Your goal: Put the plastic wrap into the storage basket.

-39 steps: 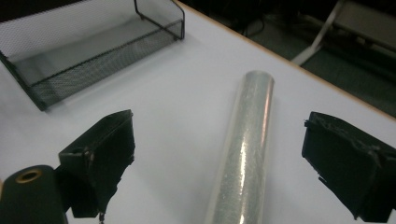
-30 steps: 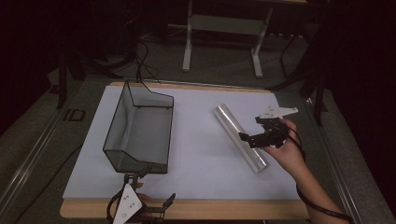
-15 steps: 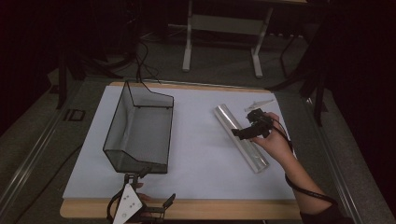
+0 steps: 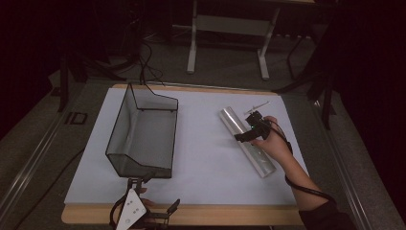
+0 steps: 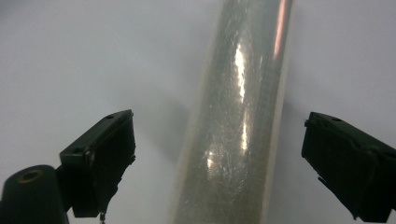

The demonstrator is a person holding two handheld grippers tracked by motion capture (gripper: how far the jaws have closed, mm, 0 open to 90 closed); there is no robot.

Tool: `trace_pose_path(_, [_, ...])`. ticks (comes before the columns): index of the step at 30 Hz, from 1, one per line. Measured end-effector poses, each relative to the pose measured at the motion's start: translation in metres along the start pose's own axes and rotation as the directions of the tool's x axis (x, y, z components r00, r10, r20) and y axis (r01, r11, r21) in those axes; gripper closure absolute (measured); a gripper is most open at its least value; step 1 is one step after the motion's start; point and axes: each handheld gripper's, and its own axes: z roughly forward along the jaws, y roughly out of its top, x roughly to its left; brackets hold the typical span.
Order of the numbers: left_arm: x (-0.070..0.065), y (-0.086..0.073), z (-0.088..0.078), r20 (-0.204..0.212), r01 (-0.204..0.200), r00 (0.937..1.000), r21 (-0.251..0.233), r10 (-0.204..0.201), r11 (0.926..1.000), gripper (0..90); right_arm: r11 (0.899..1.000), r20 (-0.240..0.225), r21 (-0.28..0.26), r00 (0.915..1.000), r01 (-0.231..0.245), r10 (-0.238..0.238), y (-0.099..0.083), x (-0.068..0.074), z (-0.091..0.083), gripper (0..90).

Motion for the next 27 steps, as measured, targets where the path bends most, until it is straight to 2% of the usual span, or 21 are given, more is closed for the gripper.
trace_pose_path(3, [0.0,0.0,0.0,0.0,0.001,1.0,0.001,-0.001,1.0,0.2,0.999,0.009,0.048,0.9999,-0.008,0.007,-0.001,-0.002,0.009,12.8])
trace_pose_path(7, [0.0,0.0,0.001,0.001,0.001,1.0,0.002,-0.001,1.0,0.2,0.996,0.003,0.081,0.9996,-0.027,0.026,0.0,-0.006,0.019,12.8])
trace_pose_path(12, [0.0,-0.001,0.001,0.001,0.003,1.0,0.003,-0.003,1.0,0.2,0.987,0.002,0.15,0.9985,-0.054,0.054,0.004,-0.008,0.031,13.9])
trace_pose_path(16, [0.0,-0.001,0.001,0.002,0.001,1.0,0.005,-0.001,1.0,0.2,0.982,0.001,0.178,0.998,-0.062,0.063,0.006,-0.008,0.036,15.1])
trace_pose_path(17, [0.0,-0.001,0.001,0.002,0.0,1.0,0.005,0.0,1.0,0.2,0.98,0.004,0.187,0.998,-0.063,0.063,0.007,-0.009,0.038,15.2])
trace_pose_path(18, [0.0,-0.001,0.001,0.003,0.001,1.0,0.004,-0.001,1.0,0.2,0.978,0.009,0.196,0.9976,-0.069,0.069,0.008,-0.009,0.04,19.3])
trace_pose_path(22, [0.0,-0.001,0.001,0.003,-0.004,1.0,0.007,0.004,1.0,0.2,0.967,0.01,0.237,0.996,-0.089,0.089,0.009,-0.008,0.046,21.2])
trace_pose_path(27, [-0.001,0.0,-0.001,0.001,-0.01,1.0,0.006,0.01,0.9999,0.3,0.955,0.051,0.281,0.9951,-0.095,0.084,0.007,-0.007,0.052,22.5])
